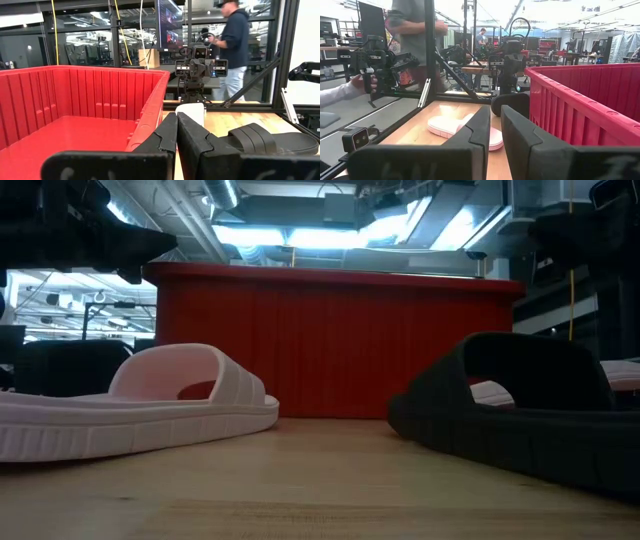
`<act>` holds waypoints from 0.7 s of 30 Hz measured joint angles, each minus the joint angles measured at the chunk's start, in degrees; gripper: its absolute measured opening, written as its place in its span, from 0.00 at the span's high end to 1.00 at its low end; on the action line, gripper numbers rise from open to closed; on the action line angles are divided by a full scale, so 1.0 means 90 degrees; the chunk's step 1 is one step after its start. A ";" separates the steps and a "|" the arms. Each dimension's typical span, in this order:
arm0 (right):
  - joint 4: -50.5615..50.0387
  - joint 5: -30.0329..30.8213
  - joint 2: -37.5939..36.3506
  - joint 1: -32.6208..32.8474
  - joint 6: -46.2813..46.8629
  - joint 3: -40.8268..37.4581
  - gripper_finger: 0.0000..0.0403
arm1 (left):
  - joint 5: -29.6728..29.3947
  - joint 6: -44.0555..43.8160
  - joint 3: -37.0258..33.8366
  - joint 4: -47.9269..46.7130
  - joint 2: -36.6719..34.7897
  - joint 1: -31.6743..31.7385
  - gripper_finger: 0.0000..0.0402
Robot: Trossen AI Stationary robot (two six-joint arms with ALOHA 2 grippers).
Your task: Pick and place slides into bin
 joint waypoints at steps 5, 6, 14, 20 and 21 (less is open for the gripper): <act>0.0048 0.0000 0.0002 -0.0002 0.0000 0.0000 0.88 | 0.0000 -0.0002 0.0002 0.0001 0.0001 -0.0001 0.99; 0.0051 0.0000 0.0002 -0.0001 0.0000 0.0000 0.88 | 0.0000 -0.0002 0.0001 0.0002 0.0000 -0.0001 0.99; 0.0041 0.0000 0.0001 -0.0001 0.0000 0.0002 0.88 | 0.0002 -0.0003 0.0002 0.0002 0.0002 0.0000 0.99; 0.0213 0.0071 0.0002 0.0000 -0.0015 0.0001 0.89 | 0.0322 0.0047 0.0155 0.0087 0.0007 -0.0005 1.00; 0.0287 0.0172 0.0002 0.0000 -0.0007 0.0002 0.90 | 0.0544 0.0004 0.0263 0.0124 0.0006 -0.0007 1.00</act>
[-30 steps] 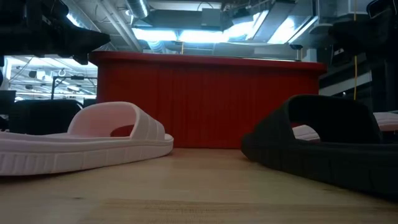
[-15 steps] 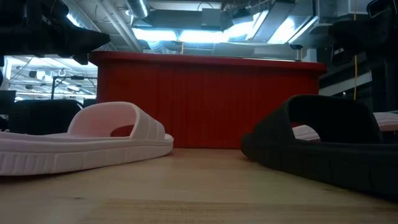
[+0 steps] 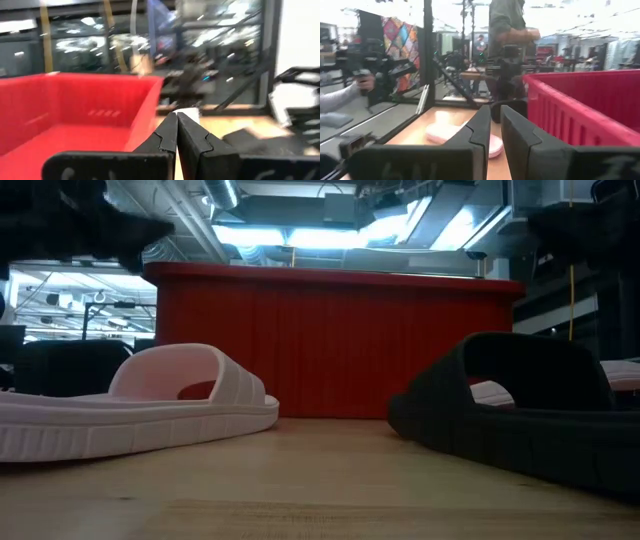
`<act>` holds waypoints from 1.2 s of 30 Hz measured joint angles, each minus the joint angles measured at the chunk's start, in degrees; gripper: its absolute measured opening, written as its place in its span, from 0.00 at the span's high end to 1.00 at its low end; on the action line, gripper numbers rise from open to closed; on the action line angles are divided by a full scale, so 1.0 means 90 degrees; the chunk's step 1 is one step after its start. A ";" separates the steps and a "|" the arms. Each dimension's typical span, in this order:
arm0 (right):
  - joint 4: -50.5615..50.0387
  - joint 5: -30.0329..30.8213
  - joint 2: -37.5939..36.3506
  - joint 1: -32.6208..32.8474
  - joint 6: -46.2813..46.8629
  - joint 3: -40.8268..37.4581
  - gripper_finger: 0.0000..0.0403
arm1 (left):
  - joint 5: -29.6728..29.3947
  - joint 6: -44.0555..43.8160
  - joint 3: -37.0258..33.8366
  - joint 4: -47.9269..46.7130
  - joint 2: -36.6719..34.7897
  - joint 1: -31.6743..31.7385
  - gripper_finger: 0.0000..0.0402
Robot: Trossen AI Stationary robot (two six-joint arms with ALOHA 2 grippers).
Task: Pick and place slides into bin
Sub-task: Put the top black slipper into the red bin
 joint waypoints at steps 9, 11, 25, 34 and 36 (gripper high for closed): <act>-0.0021 0.0166 0.0312 -0.0001 -0.0101 0.0563 0.99 | 0.0388 -0.0020 0.1011 -0.0843 0.0112 -0.0002 1.00; -0.0044 0.0166 0.0478 -0.0002 -0.0198 0.0704 0.99 | 0.0313 0.0062 0.1111 -0.1081 0.0200 -0.0002 1.00; -0.0071 0.0223 0.1753 0.0000 -0.0355 0.1422 0.99 | 0.0170 -0.0163 0.1342 -0.1096 0.0993 -0.0002 1.00; -0.0075 0.0234 0.2328 -0.0002 -0.0822 0.1984 0.99 | 0.0191 -0.0394 0.1656 -0.1074 0.1491 -0.0109 1.00; -0.0282 0.0231 0.2401 0.0000 -0.0745 0.2137 0.99 | 0.0178 -0.0213 0.1818 -0.1075 0.1639 -0.0266 1.00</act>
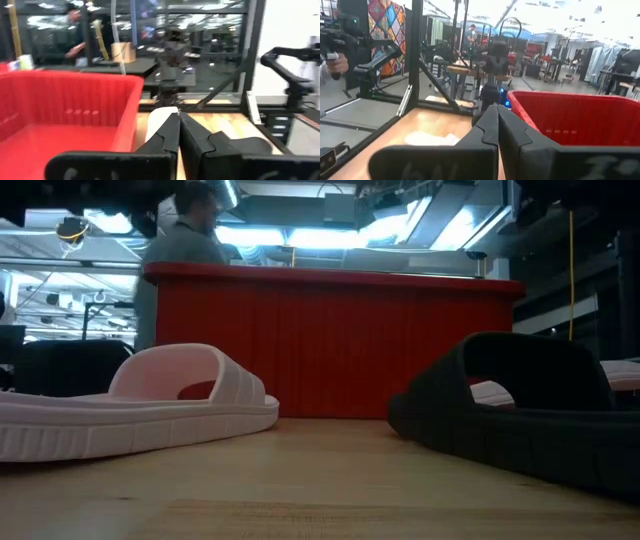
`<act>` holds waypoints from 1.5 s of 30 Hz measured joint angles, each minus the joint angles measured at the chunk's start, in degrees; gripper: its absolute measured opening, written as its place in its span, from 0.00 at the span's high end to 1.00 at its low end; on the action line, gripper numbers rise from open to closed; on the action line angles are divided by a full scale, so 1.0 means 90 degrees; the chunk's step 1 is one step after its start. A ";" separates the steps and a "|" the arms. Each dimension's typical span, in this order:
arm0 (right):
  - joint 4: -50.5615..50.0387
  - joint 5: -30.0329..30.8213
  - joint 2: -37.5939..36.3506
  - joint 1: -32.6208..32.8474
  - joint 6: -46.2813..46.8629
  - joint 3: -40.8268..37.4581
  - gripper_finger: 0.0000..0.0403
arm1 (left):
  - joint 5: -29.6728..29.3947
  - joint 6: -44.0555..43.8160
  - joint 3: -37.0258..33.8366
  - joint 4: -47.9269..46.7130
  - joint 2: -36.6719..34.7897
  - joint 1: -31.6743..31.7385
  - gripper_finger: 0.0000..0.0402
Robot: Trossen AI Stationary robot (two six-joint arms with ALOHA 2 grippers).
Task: Pick and place slides into bin
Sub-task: Put the top black slipper into the red bin
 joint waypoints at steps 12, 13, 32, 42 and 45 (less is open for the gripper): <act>-0.0922 -0.0010 0.0698 -0.0002 0.0200 0.0604 0.99 | -0.1695 0.0534 0.1287 -0.0963 0.1509 -0.1152 1.00; -0.0916 -0.0010 0.0743 -0.0002 0.0200 0.0630 0.99 | -0.1726 0.0509 0.1389 -0.0990 0.1632 -0.1250 1.00; -0.1093 0.0337 0.1001 0.0000 0.0271 0.0643 0.99 | -0.4252 -0.0459 0.4212 -0.3487 0.4247 -0.3135 1.00; -0.1118 0.0160 0.1001 0.0000 -0.0089 0.0640 0.99 | -0.4663 -0.1842 0.5773 -0.5223 0.5362 -0.3637 1.00; -0.1122 0.0151 0.1002 0.0000 -0.0061 0.0640 0.99 | -0.4680 -0.2609 0.6088 -0.5937 0.5694 -0.3730 1.00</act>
